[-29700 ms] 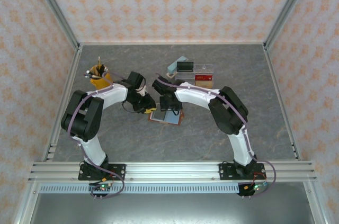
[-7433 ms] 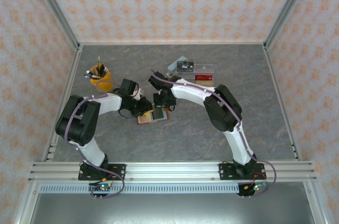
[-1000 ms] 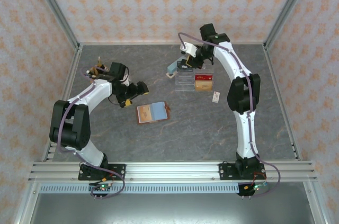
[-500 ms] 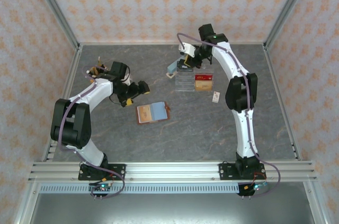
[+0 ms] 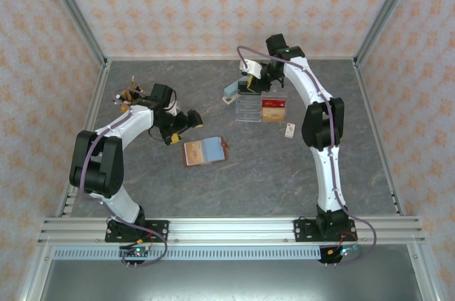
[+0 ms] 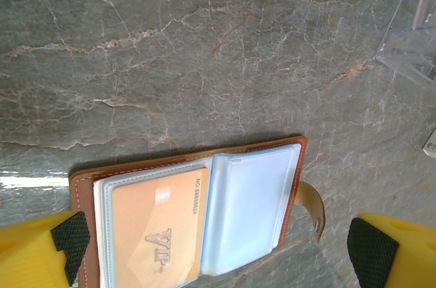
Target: Take the credit cards out of the card holder
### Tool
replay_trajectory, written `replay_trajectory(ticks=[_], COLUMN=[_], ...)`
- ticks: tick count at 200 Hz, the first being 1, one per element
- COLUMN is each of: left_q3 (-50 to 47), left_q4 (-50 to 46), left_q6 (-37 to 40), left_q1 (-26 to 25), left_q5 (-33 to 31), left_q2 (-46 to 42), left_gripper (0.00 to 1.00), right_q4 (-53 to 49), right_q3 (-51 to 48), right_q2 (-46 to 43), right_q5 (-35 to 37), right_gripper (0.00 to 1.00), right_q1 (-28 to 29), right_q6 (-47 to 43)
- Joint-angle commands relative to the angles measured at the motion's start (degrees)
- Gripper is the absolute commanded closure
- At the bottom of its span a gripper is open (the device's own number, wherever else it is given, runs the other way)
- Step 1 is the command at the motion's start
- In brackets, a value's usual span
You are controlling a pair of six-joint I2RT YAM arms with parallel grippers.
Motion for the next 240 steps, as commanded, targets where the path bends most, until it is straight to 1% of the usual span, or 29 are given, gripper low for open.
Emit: replay_trajectory(ticks=[1,48,78,92,120,155,164,174,182,194,206,214,223,240], left_q3=[1.2,1.3,1.1,0.6,-0.6,-3.5,-4.6,-5.7,-6.6,-7.8,-8.8,-9.5,-10.3,-12.1], left_q4=[0.3,0.3,-0.1,-0.4,-1.1,-1.0,-0.8,-0.7,-0.7,-1.0,-1.4,-1.5,-1.8,-1.6], left_q6=[0.3,0.4,0.1,0.0,-0.2,-0.4,-0.5,-0.6,-0.6,-0.6,-0.6,-0.7,-0.8,-1.0], left_q1=[-0.6,-0.8,-0.8,-0.8,-0.8,-0.8,-0.8,-0.8,-0.8,-0.8,-0.7,-0.4,0.0,1.1], left_q5=[0.7,0.8,-0.5,-1.7,-4.5,-6.3,-6.6,-7.1,-7.7,-8.8,-10.0,-10.7,-11.4,-12.2], left_q2=[0.3,0.2,-0.9,-2.0,-4.6,-8.3,-9.5,-10.8,-11.8,-13.2,-14.5,-15.3,-16.1,-17.9], left_gripper=[0.00,0.00,0.00,0.00,0.00,0.00,0.00,0.00,0.00,0.00,0.00,0.00,0.00,0.00], right_q4=[-0.7,1.5,4.4,6.8,11.3,16.1,17.5,18.3,18.6,19.4,21.6,22.6,21.9,24.1], right_q3=[1.5,-1.0,-3.5,-5.5,-9.3,-17.1,-19.9,-22.8,-25.0,-28.6,-33.1,-35.6,-37.7,-42.6], right_q2=[0.2,-2.6,-6.4,-8.9,-14.4,-22.2,-24.6,-26.9,-28.7,-31.4,-34.4,-36.1,-37.6,-40.0], right_q5=[-1.2,0.0,0.0,0.5,3.6,8.5,10.3,10.7,10.8,11.4,11.9,14.2,15.6,21.0], right_gripper=[0.79,0.78,0.72,0.68,0.60,0.60,0.60,0.59,0.56,0.55,0.55,0.54,0.54,0.55], right_q1=[0.1,0.1,0.0,0.1,0.0,0.9,1.7,2.8,3.9,6.1,8.7,11.2,14.0,19.5], right_q6=[0.4,2.7,7.8,11.8,23.2,39.7,44.6,49.1,52.1,55.9,59.3,61.8,62.4,66.5])
